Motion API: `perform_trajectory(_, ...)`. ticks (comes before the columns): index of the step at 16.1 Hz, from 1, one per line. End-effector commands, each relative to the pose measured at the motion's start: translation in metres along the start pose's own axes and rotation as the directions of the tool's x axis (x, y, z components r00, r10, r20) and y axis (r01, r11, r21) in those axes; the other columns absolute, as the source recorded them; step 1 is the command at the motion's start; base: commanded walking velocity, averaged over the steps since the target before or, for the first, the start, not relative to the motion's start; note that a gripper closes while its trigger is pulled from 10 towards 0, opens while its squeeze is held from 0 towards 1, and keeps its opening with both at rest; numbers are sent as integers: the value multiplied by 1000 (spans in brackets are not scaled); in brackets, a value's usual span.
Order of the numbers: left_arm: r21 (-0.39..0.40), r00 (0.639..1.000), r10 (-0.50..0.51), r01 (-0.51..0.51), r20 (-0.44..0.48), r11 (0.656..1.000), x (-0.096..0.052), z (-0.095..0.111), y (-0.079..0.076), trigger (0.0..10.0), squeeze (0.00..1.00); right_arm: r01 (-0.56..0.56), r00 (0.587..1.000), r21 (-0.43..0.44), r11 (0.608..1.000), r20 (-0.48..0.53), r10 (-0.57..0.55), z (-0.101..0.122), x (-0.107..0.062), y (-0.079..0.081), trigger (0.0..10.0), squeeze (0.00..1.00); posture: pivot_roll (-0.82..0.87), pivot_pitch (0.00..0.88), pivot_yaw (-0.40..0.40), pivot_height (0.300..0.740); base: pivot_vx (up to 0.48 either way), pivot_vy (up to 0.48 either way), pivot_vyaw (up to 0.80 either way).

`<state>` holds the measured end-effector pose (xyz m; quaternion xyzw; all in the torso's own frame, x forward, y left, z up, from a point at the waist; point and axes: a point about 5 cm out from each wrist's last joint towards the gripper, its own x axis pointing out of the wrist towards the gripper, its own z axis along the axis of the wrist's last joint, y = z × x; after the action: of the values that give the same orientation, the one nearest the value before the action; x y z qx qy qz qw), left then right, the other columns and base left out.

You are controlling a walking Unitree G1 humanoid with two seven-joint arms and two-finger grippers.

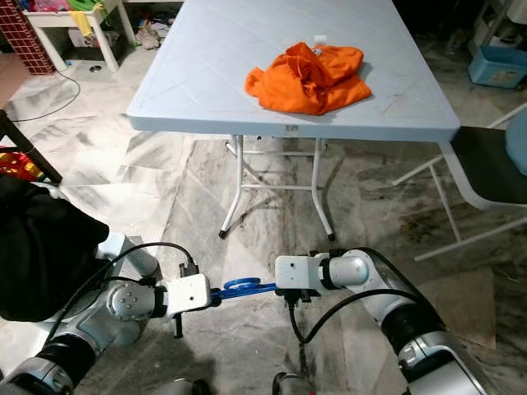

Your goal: Hang hanger

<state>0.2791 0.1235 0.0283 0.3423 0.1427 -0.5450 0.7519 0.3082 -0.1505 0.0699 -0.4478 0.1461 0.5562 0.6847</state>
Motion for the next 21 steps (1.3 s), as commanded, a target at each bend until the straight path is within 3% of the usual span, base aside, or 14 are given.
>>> perform_trajectory(1, 12, 1000, -16, 16, -7, 1000, 0, -2, -3, 10000, 0, -13, 1000, -13, 1000, -10, 13, -1, 1, 1, 0, 0, -61, 175, 12, 740, 0, 0, 0)
perform_trajectory(4, 16, 1000, -10, 10, -4, 1000, 1, -1, -3, 10000, 0, -57, 998, -8, 998, -24, 57, -4, 2, 7, 0, 0, -62, 174, 11, 740, 0, 0, 0)
perform_trajectory(15, 19, 1000, -3, 4, -3, 1000, 1, -1, -1, 10000, 0, -53, 993, -17, 998, -104, 51, -18, 1, 12, 0, 0, -61, 169, 15, 740, 0, 0, 0)
perform_trajectory(16, -8, 1000, 4, -3, 6, 1000, 1, -1, -1, 10000, 1000, -52, 993, -19, 998, -104, 50, -17, 1, 12, 0, 0, -62, 169, 17, 740, 0, 0, 0)
perform_trajectory(18, -29, 999, 27, -27, 30, 999, 2, 1, -1, 10000, 1000, -31, 994, -21, 999, -107, 29, -18, 1, 9, 0, 0, -62, 168, 18, 740, 0, 0, 0)
perform_trajectory(21, 40, 980, 177, -181, 86, 983, 5, 12, 7, 10000, 1000, 68, 987, 2, 998, -148, -67, -24, 0, 3, 0, 0, -61, 172, 20, 740, 0, 0, 0)
